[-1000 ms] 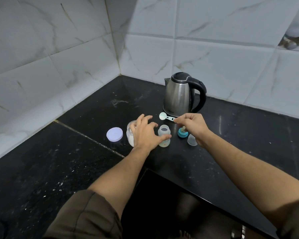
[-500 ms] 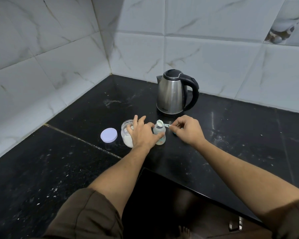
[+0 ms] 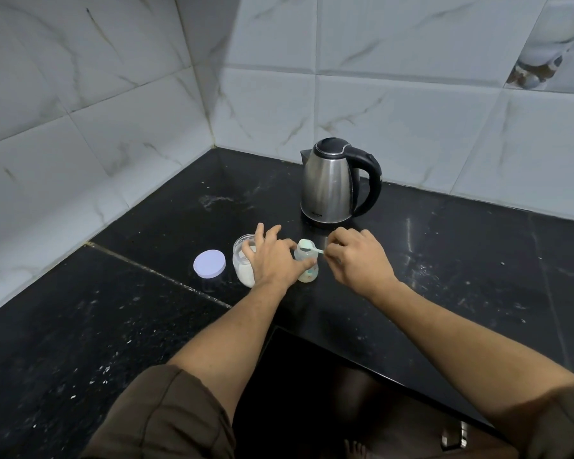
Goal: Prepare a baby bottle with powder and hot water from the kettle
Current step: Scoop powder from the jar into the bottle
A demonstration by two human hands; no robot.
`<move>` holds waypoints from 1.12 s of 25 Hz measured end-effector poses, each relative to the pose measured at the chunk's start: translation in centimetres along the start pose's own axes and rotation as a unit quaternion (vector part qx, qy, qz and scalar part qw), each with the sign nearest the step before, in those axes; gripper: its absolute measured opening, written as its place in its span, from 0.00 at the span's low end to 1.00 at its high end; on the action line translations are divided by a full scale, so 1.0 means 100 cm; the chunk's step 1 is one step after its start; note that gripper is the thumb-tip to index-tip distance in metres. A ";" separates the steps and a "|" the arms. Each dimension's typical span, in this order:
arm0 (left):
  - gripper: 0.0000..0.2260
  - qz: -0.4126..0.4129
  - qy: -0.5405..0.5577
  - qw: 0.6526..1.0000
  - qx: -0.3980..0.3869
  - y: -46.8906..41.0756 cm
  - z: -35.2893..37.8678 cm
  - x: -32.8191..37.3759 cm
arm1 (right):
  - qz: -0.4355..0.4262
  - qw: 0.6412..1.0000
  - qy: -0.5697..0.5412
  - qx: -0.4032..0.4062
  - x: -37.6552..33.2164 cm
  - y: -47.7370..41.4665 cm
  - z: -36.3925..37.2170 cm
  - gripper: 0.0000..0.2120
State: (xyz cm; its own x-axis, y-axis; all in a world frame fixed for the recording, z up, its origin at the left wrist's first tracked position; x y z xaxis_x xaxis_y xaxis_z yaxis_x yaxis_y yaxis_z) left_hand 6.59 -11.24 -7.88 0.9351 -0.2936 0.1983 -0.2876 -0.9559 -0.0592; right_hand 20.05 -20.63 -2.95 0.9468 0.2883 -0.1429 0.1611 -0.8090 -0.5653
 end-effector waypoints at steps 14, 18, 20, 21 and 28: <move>0.27 0.033 -0.016 0.999 0.007 -0.001 -0.011 0.000 | 0.154 0.967 -0.200 0.047 0.035 -0.005 -0.014 0.04; 0.46 0.043 -0.019 0.998 0.050 0.000 -0.029 -0.019 | 0.249 0.907 -0.328 0.094 0.050 -0.024 -0.022 0.06; 0.54 0.022 0.015 0.996 0.082 0.004 -0.039 -0.044 | 0.268 0.886 -0.367 0.090 0.042 -0.041 -0.017 0.05; 0.56 0.003 0.042 0.996 0.085 0.005 -0.043 -0.058 | 0.266 0.886 -0.372 0.076 0.036 -0.051 -0.013 0.05; 0.65 -0.073 0.152 0.986 -0.008 0.022 -0.036 -0.122 | 0.139 0.951 -0.243 -0.132 -0.034 -0.100 0.042 0.05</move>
State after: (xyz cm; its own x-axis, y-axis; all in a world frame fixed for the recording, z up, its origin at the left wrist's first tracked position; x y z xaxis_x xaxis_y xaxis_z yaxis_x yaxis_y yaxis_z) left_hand -6.21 -9.74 -6.93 0.8627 -0.1362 0.4870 -0.1593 -0.9872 0.0062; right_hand 14.01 -11.35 -0.18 0.7327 0.1960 -0.6517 0.0488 -0.9703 -0.2369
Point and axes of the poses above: each hand's wrist, its own y-axis away from the middle knuckle, its own z-axis out of the palm, x = y × z, the point moved 9 cm from there along -y, towards the middle knuckle, and after that the axes turned 8 degrees about -y, right-handed, at the moved point
